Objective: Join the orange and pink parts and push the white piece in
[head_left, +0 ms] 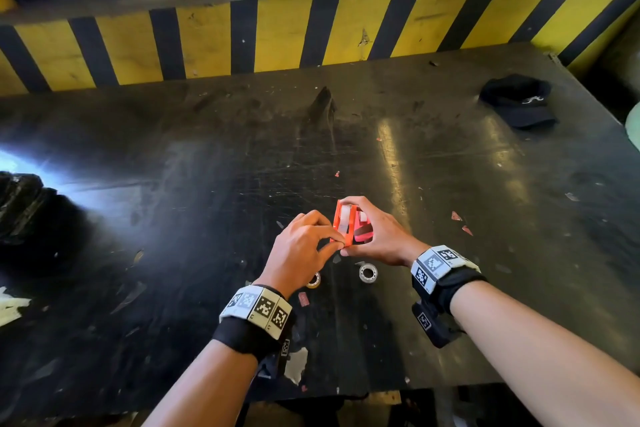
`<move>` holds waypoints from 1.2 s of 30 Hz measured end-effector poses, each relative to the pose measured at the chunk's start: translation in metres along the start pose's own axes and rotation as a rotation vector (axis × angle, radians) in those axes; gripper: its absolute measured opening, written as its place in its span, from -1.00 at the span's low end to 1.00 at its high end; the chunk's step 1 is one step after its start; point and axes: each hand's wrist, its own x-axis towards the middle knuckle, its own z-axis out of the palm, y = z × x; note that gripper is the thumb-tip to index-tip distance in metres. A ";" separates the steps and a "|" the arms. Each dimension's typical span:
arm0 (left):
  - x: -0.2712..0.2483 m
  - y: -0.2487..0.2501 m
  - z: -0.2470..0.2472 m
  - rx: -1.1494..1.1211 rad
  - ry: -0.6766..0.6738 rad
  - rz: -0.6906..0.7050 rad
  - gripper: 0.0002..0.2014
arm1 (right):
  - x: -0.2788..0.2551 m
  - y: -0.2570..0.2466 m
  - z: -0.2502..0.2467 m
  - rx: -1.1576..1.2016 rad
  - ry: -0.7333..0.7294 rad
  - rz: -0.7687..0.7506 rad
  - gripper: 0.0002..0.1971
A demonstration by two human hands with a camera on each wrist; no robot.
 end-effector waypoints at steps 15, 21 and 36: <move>-0.003 -0.010 0.006 -0.016 -0.010 0.099 -0.80 | -0.004 -0.005 -0.006 0.029 -0.029 -0.011 -0.04; 0.003 -0.014 0.003 -0.277 0.017 0.018 -0.86 | -0.005 0.007 0.001 0.039 -0.019 -0.008 -0.05; 0.060 -0.014 0.011 -0.291 -0.046 -0.461 -0.54 | 0.024 0.004 -0.003 -0.013 0.039 -0.006 -0.06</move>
